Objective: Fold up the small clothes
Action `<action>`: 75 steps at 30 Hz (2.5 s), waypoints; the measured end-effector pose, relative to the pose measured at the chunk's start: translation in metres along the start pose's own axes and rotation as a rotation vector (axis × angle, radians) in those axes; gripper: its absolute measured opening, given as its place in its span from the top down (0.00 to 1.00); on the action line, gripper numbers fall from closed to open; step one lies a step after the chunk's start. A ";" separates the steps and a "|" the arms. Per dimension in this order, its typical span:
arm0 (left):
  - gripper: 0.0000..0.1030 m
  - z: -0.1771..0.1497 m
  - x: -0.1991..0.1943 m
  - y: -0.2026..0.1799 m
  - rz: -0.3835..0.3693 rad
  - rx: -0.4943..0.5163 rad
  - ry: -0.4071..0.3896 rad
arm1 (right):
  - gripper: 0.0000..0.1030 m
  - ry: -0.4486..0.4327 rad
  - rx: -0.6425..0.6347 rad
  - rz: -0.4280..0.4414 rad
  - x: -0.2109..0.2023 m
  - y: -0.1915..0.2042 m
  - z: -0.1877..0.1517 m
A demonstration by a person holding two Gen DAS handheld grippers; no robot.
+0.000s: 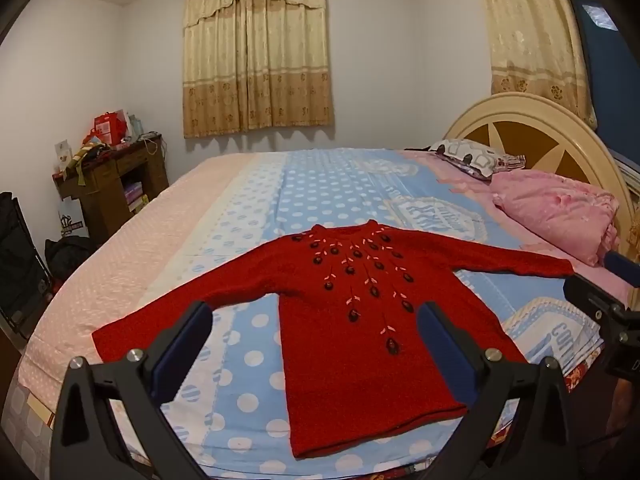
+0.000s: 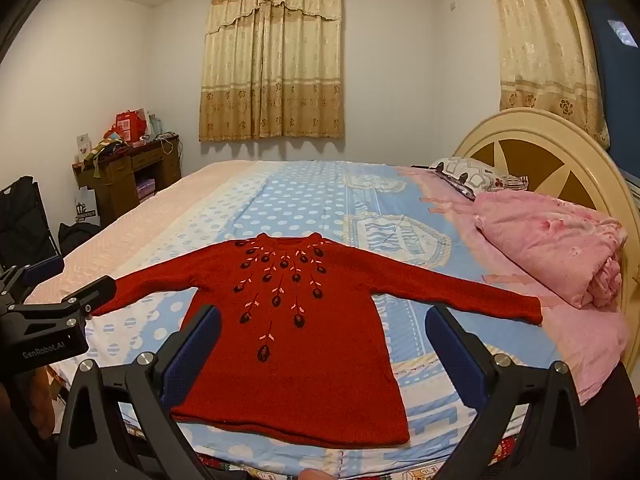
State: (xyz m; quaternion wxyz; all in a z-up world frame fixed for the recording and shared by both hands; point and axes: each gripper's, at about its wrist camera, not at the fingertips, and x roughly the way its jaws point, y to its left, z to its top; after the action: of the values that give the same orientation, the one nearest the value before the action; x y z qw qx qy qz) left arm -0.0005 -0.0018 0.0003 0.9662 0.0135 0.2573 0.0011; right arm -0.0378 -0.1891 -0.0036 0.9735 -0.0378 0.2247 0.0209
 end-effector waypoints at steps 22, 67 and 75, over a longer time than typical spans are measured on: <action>0.00 -0.009 0.010 0.003 0.025 0.000 0.025 | 0.01 0.038 0.000 0.019 0.014 0.002 -0.009; 0.00 -0.013 0.018 0.007 0.037 -0.006 0.042 | 0.01 0.063 -0.008 0.030 0.022 0.005 -0.011; 0.00 -0.012 0.019 0.011 0.039 -0.011 0.046 | 0.01 0.068 -0.013 0.036 0.024 0.008 -0.012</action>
State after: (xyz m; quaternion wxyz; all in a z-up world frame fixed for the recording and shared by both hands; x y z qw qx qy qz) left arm 0.0106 0.0094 -0.0192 0.9600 0.0132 0.2789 0.0215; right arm -0.0221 -0.1815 -0.0257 0.9645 -0.0410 0.2581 0.0384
